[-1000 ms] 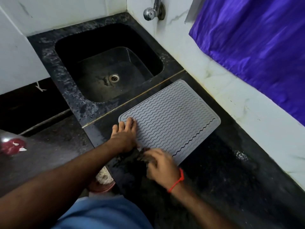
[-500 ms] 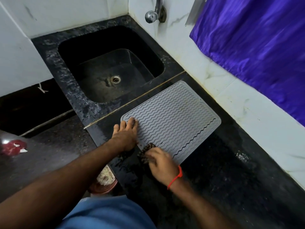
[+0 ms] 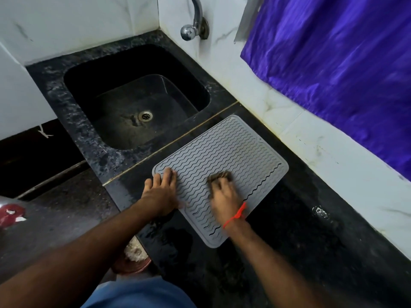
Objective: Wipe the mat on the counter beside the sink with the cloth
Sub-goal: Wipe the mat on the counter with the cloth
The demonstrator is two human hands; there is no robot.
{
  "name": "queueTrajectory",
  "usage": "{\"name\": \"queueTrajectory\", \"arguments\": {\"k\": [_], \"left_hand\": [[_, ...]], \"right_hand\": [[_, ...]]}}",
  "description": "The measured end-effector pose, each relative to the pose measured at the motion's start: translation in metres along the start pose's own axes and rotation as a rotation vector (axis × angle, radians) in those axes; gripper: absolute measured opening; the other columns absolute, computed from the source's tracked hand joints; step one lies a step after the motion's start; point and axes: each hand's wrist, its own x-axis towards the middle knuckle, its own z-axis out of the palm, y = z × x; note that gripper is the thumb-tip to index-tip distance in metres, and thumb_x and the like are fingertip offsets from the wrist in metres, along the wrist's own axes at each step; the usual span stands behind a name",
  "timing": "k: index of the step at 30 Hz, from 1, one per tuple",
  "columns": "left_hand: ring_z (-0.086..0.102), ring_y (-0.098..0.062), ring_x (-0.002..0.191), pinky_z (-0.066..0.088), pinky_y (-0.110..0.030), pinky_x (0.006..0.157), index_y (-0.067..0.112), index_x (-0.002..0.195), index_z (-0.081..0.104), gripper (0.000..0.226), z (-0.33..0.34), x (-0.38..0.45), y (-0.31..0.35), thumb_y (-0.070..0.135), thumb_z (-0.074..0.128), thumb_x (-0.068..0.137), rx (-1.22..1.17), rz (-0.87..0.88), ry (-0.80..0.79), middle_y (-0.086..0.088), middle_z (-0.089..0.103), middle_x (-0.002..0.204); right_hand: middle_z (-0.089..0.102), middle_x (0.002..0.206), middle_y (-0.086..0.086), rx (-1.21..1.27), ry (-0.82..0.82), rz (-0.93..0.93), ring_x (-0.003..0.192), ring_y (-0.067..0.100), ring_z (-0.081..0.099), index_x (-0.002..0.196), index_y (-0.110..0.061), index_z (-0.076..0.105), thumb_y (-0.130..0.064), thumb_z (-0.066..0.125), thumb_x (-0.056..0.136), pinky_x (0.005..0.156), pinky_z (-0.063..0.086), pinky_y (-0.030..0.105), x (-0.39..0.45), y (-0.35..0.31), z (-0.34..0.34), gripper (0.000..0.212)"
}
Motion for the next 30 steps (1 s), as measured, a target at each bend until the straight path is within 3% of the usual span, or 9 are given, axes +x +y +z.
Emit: {"name": "queueTrajectory", "arguments": {"k": [3, 6, 8, 10, 12, 16, 20, 26, 30], "left_hand": [[0.003, -0.038, 0.145, 0.014, -0.052, 0.115, 0.008, 0.154, -0.014, 0.106, -0.001, 0.003, 0.003, 0.061, 0.052, 0.09, 0.037, -0.009, -0.009, -0.013, -0.015, 0.162], [0.003, -0.041, 0.146, 0.013, -0.052, 0.116, 0.006, 0.154, -0.014, 0.097, -0.003, 0.003, 0.004, 0.053, 0.047, 0.095, 0.095, -0.005, -0.022, -0.016, -0.015, 0.162], [0.004, -0.04, 0.146, 0.013, -0.052, 0.116, 0.007, 0.154, -0.013, 0.095, -0.005, 0.003, 0.002, 0.05, 0.048, 0.095, 0.109, 0.004, -0.021, -0.016, -0.015, 0.162], [0.002, -0.038, 0.147, 0.011, -0.051, 0.117, 0.01, 0.155, -0.014, 0.1, -0.007, 0.003, 0.001, 0.056, 0.05, 0.092, 0.073, -0.002, -0.043, -0.013, -0.017, 0.162], [-0.002, -0.037, 0.148, 0.008, -0.051, 0.118, 0.011, 0.154, -0.016, 0.113, -0.005, 0.002, 0.002, 0.07, 0.05, 0.085, 0.039, -0.029, -0.075, -0.011, -0.02, 0.162], [0.001, -0.037, 0.148, 0.012, -0.051, 0.118, 0.006, 0.152, -0.019, 0.118, -0.001, 0.0, 0.011, 0.071, 0.051, 0.084, 0.122, -0.059, -0.016, -0.016, -0.02, 0.161], [0.006, -0.038, 0.147, 0.016, -0.049, 0.115, 0.003, 0.152, -0.018, 0.115, -0.003, 0.0, 0.017, 0.074, 0.043, 0.085, 0.193, -0.061, -0.004, -0.019, -0.019, 0.161], [0.007, -0.035, 0.147, 0.016, -0.047, 0.116, 0.003, 0.15, -0.022, 0.119, -0.004, 0.002, 0.019, 0.075, 0.045, 0.083, 0.204, -0.071, -0.016, -0.017, -0.022, 0.161], [0.008, -0.034, 0.145, 0.018, -0.046, 0.115, 0.004, 0.149, -0.023, 0.121, -0.005, 0.003, 0.019, 0.077, 0.045, 0.082, 0.214, -0.068, -0.033, -0.017, -0.024, 0.16]], "right_hand": [[0.057, 0.107, 0.01, 0.148, -0.049, -0.173, 0.093, 0.033, 0.058, 0.1, -0.01, 0.066, -0.016, 0.064, 0.073, 0.075, 0.055, 0.038, -0.045, -0.041, 0.003, 0.028], [0.06, 0.108, 0.006, 0.305, -0.287, -0.363, 0.103, 0.026, 0.057, 0.099, -0.016, 0.069, -0.025, 0.052, 0.075, 0.088, 0.051, 0.033, -0.045, -0.047, -0.019, 0.03], [0.066, 0.105, 0.003, 0.404, -0.336, -0.336, 0.101, 0.022, 0.059, 0.101, -0.018, 0.07, -0.027, 0.044, 0.076, 0.091, 0.048, 0.032, -0.022, -0.031, -0.038, 0.037], [0.068, 0.107, 0.003, 0.452, -0.239, -0.18, 0.102, 0.022, 0.06, 0.103, -0.015, 0.071, -0.02, 0.048, 0.078, 0.092, 0.048, 0.035, 0.006, -0.006, -0.052, 0.034], [0.065, 0.114, 0.0, 0.373, -0.114, -0.208, 0.105, 0.021, 0.059, 0.108, -0.018, 0.07, -0.022, 0.043, 0.078, 0.094, 0.049, 0.037, 0.021, 0.016, -0.057, 0.041], [0.057, 0.131, -0.007, -0.076, -0.059, -0.571, 0.106, 0.026, 0.058, 0.122, -0.033, 0.062, -0.031, 0.033, 0.085, 0.084, 0.049, 0.036, 0.013, 0.049, -0.035, 0.047], [0.049, 0.142, -0.007, -0.24, 0.055, -0.699, 0.109, 0.028, 0.053, 0.131, -0.034, 0.053, -0.028, 0.049, 0.092, 0.082, 0.048, 0.039, 0.028, 0.105, -0.018, 0.04], [0.052, 0.14, 0.001, -0.35, 0.062, -0.563, 0.101, 0.036, 0.057, 0.129, -0.028, 0.057, -0.019, 0.058, 0.085, 0.081, 0.054, 0.046, 0.095, 0.185, -0.027, 0.045], [0.056, 0.134, 0.007, -0.357, -0.046, -0.279, 0.09, 0.041, 0.057, 0.122, -0.023, 0.064, -0.008, 0.074, 0.069, 0.072, 0.055, 0.047, 0.128, 0.208, -0.051, 0.056]]}}
